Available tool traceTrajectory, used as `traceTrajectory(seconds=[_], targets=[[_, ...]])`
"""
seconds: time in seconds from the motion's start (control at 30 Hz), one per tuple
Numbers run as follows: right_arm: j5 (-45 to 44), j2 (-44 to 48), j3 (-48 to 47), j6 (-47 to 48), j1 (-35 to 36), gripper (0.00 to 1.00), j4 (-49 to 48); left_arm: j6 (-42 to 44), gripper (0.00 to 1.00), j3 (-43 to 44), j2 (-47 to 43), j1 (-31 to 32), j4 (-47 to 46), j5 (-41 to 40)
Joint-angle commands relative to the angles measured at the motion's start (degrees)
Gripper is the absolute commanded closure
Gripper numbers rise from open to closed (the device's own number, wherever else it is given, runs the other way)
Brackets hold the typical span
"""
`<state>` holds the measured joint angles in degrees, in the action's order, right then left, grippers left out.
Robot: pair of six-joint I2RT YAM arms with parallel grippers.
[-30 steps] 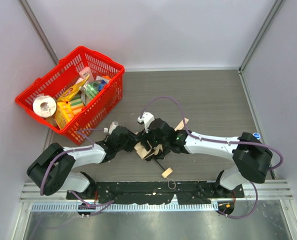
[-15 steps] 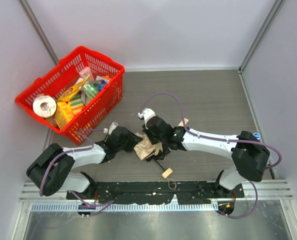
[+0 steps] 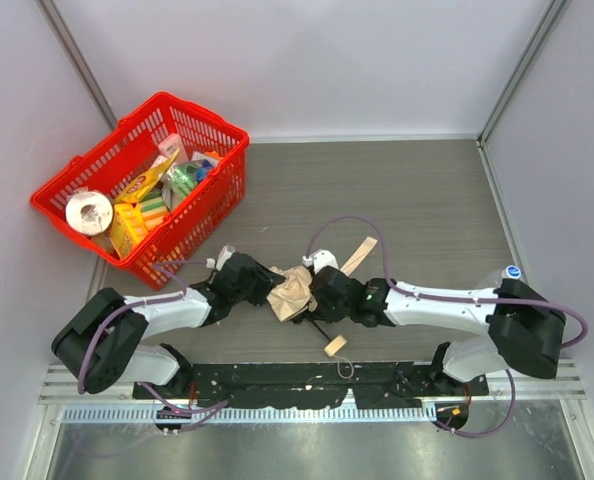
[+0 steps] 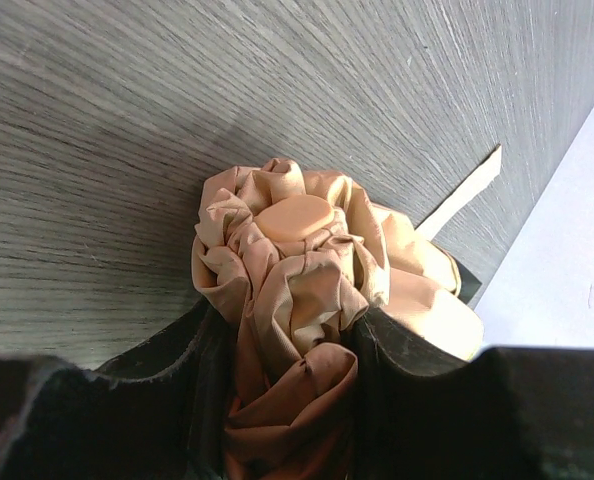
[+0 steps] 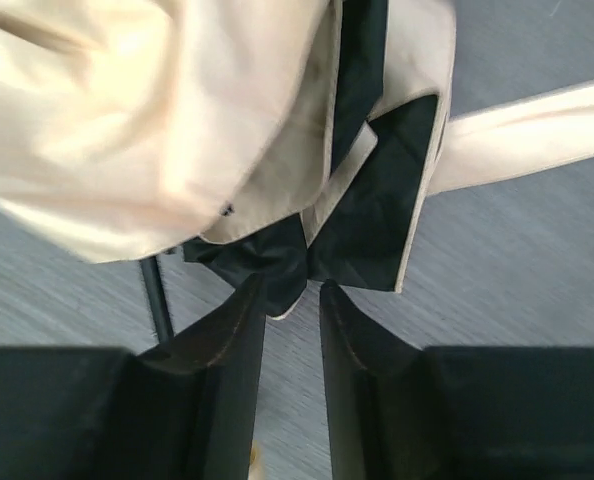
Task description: Put away the umbrella
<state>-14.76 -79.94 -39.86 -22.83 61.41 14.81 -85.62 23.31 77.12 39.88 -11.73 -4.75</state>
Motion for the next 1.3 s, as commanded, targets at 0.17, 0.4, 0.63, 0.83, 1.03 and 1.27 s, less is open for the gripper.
traceTrajectory(seconds=[0.17, 0.4, 0.63, 0.83, 1.03, 1.27], targets=[[2.2, 2.6, -13.9, 12.4, 2.0, 0.30, -2.9, -0.6, 1.00, 0.4, 2.3, 0.4, 14.0, -0.1], [6.3, -10.0, -17.2, 20.7, 2.0, 0.28, -13.2, -1.1, 1.00, 0.1, 2.7, 0.4, 13.6, 0.4], [2.9, -14.0, -10.7, 24.1, 2.0, 0.29, -19.4, -0.9, 1.00, 0.4, 2.2, 0.4, 13.2, -0.7], [-0.2, -20.1, -8.8, 17.7, 4.4, 0.28, -20.3, -0.8, 1.00, 1.1, 2.7, 0.4, 13.4, -0.9], [-0.9, -23.0, -5.2, 10.2, 6.4, 0.46, -22.9, 0.7, 1.00, 2.0, 1.0, 0.4, 15.2, -2.5], [1.1, -23.2, 2.5, 3.8, 6.5, 0.89, -31.8, 2.6, 1.00, 1.6, -1.1, 0.4, 13.7, -3.4]])
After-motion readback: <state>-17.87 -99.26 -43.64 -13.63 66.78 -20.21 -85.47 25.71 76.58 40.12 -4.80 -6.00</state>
